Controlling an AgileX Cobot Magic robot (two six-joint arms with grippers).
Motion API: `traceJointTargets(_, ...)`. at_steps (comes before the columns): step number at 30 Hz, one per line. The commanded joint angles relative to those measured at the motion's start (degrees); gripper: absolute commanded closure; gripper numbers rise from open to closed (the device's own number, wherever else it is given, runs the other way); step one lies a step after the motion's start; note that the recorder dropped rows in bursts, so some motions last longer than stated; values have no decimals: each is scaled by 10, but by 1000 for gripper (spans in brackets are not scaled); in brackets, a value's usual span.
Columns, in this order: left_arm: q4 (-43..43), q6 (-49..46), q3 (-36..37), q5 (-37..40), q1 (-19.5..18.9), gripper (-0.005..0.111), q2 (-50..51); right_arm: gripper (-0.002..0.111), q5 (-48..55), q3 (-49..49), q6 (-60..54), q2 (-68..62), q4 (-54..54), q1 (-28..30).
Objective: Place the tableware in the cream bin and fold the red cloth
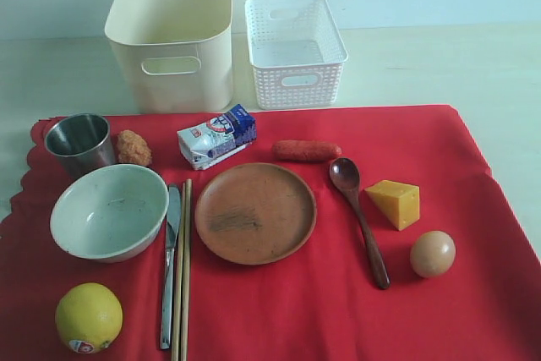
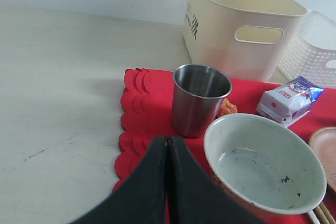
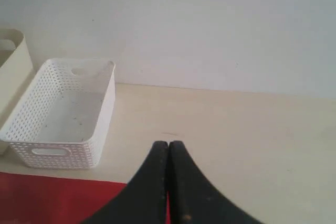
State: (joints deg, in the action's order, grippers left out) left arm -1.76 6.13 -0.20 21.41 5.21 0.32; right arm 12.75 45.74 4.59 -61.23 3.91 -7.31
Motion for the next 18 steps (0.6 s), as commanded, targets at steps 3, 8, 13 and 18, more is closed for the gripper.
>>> traceJointTargets(3,-4,0,2,-4,-1,107,-3,108,81,60,-60,-22,-86,0)
traceJointTargets(8,-4,1,2,-4,-1,107,-3,108,147,131,-220,-80,-179,-40)
traceJointTargets(13,-4,1,2,-4,-1,107,-3,108,251,229,-240,-177,-184,-57)
traceJointTargets(18,-4,0,2,-4,-1,107,-3,108,288,257,-286,-253,-222,-57)
